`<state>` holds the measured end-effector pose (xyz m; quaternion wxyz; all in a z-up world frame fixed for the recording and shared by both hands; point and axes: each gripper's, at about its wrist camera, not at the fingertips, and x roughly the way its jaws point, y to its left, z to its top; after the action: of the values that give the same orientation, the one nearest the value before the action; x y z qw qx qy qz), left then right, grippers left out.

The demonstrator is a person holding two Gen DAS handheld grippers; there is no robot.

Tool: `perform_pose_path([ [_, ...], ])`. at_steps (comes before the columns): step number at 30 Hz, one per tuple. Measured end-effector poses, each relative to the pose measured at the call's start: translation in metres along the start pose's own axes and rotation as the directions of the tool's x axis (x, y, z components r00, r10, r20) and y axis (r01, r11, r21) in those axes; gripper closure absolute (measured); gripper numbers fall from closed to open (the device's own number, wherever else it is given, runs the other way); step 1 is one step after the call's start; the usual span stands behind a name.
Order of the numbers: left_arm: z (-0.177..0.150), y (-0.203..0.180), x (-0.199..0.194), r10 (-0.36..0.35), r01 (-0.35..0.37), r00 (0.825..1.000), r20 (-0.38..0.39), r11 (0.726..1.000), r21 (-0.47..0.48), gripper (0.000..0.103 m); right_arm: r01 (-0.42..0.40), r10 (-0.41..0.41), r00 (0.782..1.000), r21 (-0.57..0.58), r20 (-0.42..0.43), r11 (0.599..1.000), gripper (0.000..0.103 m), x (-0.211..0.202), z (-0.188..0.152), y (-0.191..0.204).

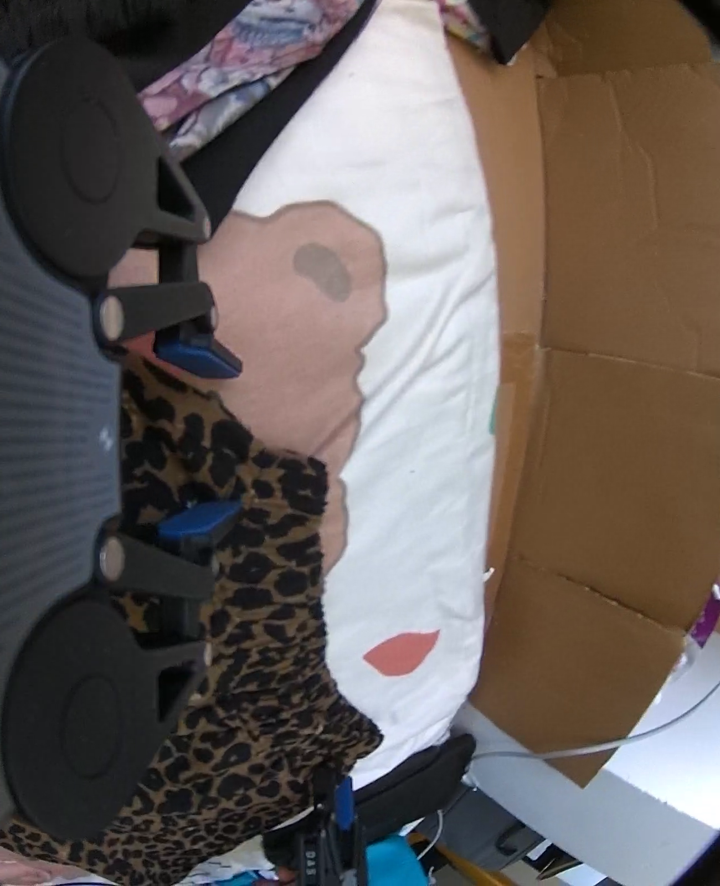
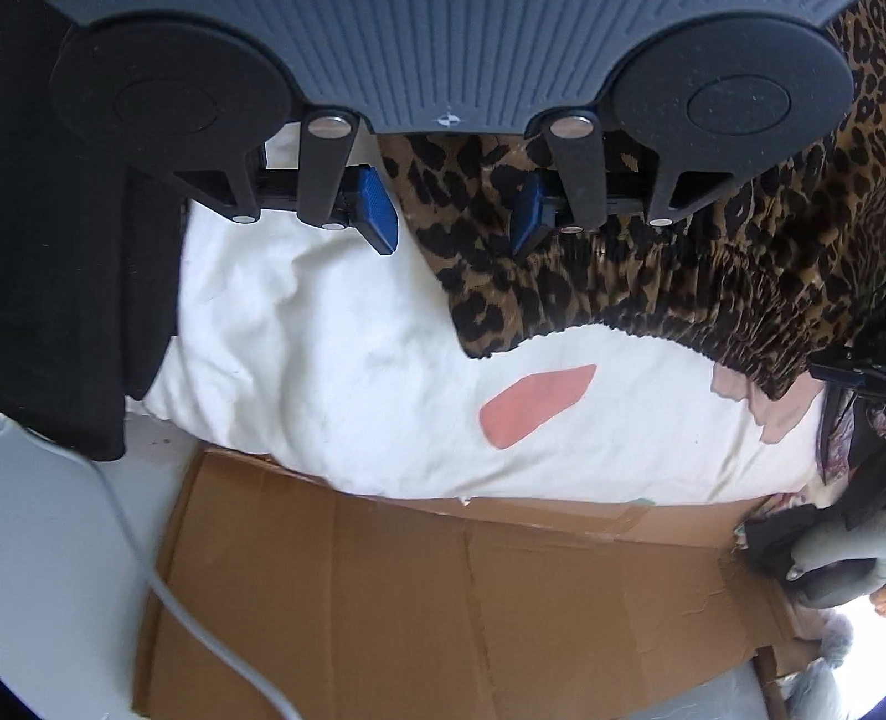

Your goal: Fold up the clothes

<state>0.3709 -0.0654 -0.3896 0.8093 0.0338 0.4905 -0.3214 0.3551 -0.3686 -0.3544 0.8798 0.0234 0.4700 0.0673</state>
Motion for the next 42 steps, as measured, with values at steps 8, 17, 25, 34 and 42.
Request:
perform_pose_path([
  [8,-0.013,-0.016,0.009,0.004,-0.003,1.0,-0.019,0.997,0.073,0.057,-0.029,0.028,0.999,-0.011,-0.046,1.0,0.051,0.015,0.0,0.009],
  [17,-0.001,-0.03,0.017,0.054,-0.049,0.998,-0.041,0.993,0.105,0.085,-0.006,0.006,1.0,-0.005,-0.024,1.0,0.086,0.012,0.0,0.011],
  [25,-0.001,-0.032,-0.018,0.123,-0.136,0.987,0.106,0.983,0.122,0.097,-0.005,0.007,0.998,-0.025,0.06,1.0,0.1,-0.005,0.008,0.01],
  [34,0.02,-0.034,-0.007,0.185,-0.205,0.97,0.161,0.971,0.12,0.097,0.056,-0.053,0.996,-0.046,0.078,0.997,0.1,0.003,0.02,0.014],
  [42,0.024,-0.03,0.018,0.226,-0.237,0.967,0.115,0.967,0.091,0.096,0.118,-0.117,0.993,-0.034,0.031,0.992,0.098,0.027,0.024,0.013],
])
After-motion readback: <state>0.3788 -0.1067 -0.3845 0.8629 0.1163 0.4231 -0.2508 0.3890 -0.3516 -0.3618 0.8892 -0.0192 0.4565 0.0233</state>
